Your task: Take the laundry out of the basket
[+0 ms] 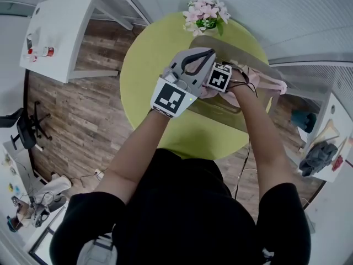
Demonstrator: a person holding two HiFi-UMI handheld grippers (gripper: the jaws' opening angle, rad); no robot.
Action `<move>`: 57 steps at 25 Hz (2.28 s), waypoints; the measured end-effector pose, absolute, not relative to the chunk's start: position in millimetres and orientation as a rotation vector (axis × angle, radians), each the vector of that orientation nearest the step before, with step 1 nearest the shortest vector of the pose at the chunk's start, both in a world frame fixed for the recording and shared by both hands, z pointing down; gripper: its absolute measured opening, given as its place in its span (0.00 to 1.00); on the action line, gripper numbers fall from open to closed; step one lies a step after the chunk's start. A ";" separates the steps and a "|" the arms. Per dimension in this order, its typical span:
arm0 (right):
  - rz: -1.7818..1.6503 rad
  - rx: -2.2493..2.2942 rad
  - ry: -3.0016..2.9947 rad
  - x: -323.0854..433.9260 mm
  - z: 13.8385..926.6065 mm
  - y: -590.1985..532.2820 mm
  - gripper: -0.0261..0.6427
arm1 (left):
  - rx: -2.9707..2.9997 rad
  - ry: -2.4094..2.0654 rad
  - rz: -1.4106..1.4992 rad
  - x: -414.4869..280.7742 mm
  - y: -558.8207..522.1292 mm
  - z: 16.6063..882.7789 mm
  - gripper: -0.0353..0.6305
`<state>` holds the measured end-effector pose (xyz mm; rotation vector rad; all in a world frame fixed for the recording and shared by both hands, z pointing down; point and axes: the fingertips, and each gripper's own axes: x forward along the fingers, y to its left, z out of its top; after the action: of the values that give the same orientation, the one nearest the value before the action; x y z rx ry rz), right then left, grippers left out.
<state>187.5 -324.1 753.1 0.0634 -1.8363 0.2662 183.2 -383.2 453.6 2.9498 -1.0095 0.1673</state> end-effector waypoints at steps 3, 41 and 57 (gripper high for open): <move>0.265 0.073 -1.827 185.5 758.8 -325.2 0.67 | 2.948 -1.023 0.163 180.0 -383.7 454.3 0.07; 0.148 0.110 -1.832 184.2 747.7 -319.4 0.71 | 2.906 -1.081 0.108 148.6 -375.4 454.0 0.07; 0.140 0.139 -1.811 200.7 662.2 -287.4 0.71 | 2.965 -1.070 0.144 158.3 -338.1 414.9 0.07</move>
<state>200.7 -287.4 662.2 0.1392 -1.8109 0.1396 158.3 -338.1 414.9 2.9648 -1.0701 0.1440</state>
